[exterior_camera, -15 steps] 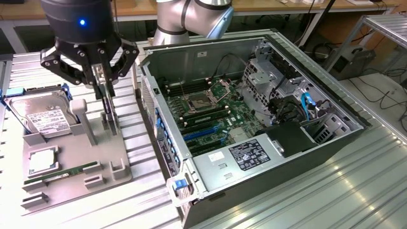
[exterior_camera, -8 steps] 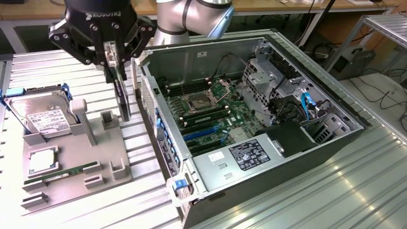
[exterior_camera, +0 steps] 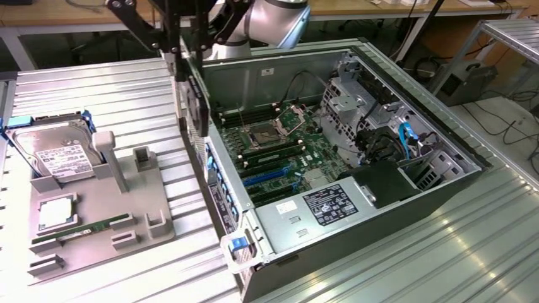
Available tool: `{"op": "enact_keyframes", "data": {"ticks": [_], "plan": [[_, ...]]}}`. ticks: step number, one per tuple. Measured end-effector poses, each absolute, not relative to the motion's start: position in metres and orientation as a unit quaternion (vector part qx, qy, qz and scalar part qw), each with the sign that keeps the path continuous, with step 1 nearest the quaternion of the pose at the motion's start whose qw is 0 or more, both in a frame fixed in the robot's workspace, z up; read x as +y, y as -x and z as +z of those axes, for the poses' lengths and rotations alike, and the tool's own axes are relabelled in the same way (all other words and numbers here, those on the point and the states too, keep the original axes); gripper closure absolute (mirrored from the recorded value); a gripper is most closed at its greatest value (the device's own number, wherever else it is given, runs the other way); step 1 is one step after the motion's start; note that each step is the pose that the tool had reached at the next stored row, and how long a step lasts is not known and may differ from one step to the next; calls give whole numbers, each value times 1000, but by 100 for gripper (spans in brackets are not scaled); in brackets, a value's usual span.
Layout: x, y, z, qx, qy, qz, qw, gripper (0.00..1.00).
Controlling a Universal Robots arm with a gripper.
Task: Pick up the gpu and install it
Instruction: 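Pick up the gpu and move the gpu toward the slot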
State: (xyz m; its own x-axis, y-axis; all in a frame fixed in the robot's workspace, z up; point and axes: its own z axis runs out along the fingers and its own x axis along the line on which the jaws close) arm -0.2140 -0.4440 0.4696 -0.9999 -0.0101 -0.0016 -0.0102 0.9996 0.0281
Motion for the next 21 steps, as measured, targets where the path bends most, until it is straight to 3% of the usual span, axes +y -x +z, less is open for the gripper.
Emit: {"op": "enact_keyframes", "data": {"ticks": [11, 21], "plan": [[-452, 153, 473, 1000, 5, 14, -6, 74], [-454, 106, 455, 1000, 5, 14, -6, 74]]}}
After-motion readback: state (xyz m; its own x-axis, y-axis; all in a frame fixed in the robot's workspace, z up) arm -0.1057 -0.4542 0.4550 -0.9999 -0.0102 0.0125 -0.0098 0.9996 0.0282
